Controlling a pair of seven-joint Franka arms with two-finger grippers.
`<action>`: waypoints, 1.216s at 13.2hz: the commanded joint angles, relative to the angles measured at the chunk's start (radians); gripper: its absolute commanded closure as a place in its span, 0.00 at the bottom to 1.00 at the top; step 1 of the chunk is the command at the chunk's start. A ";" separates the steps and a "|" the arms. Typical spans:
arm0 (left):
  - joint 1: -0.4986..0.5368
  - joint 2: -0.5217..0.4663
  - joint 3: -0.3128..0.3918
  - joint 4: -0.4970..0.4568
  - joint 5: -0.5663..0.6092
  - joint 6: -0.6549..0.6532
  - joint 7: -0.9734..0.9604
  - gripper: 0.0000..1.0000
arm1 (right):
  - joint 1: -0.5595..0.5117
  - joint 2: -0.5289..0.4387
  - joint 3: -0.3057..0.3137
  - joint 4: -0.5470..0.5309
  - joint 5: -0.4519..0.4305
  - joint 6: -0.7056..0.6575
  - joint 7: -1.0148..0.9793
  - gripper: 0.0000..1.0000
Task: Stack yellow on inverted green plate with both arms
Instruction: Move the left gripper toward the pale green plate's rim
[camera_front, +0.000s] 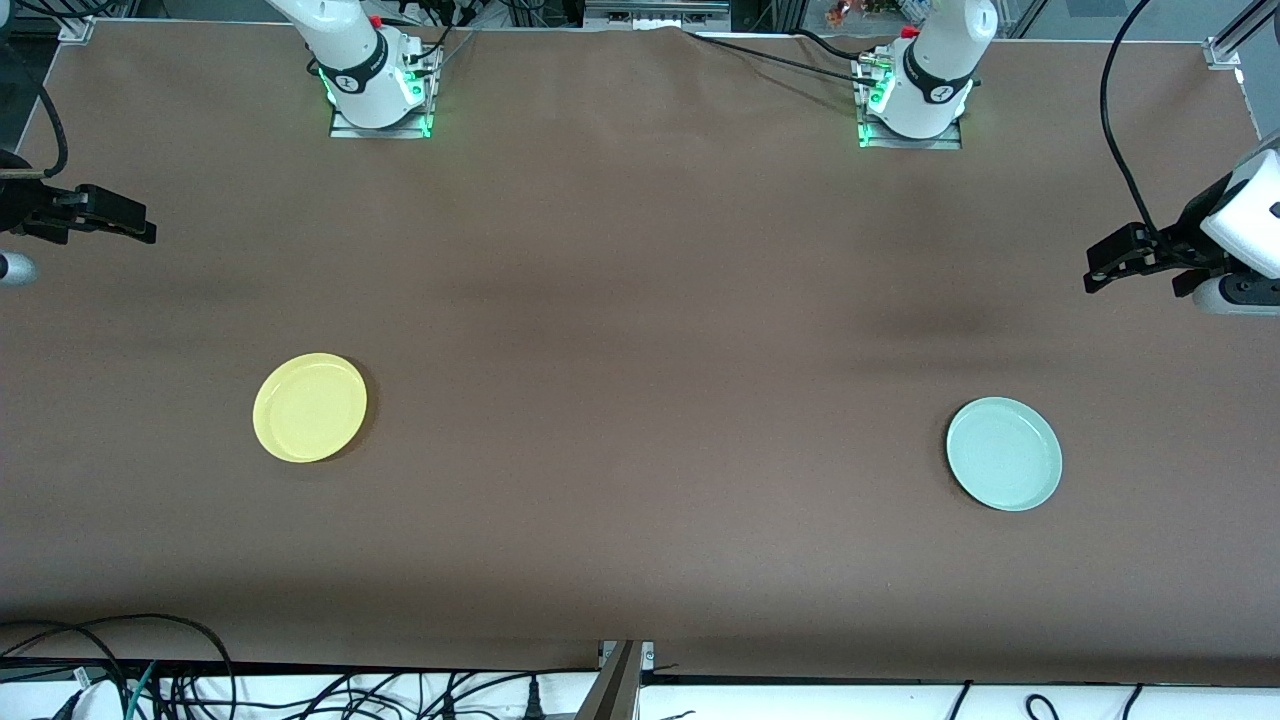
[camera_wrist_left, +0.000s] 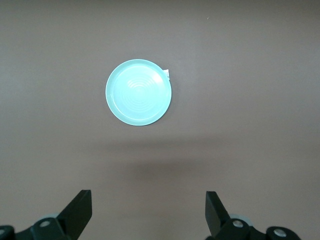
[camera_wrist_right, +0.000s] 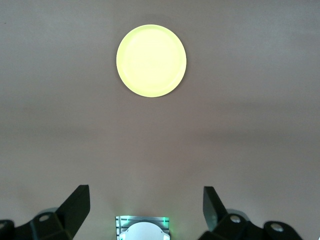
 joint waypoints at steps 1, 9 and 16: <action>0.002 -0.002 -0.008 0.011 0.005 -0.006 0.021 0.00 | -0.007 -0.002 0.005 0.001 -0.001 0.001 0.001 0.00; -0.001 0.023 -0.006 0.050 0.006 -0.006 0.010 0.00 | -0.008 -0.002 0.005 0.002 -0.001 0.001 -0.001 0.00; 0.016 0.049 0.003 0.050 0.008 -0.004 0.007 0.00 | -0.008 -0.002 0.005 0.002 -0.001 0.007 0.001 0.00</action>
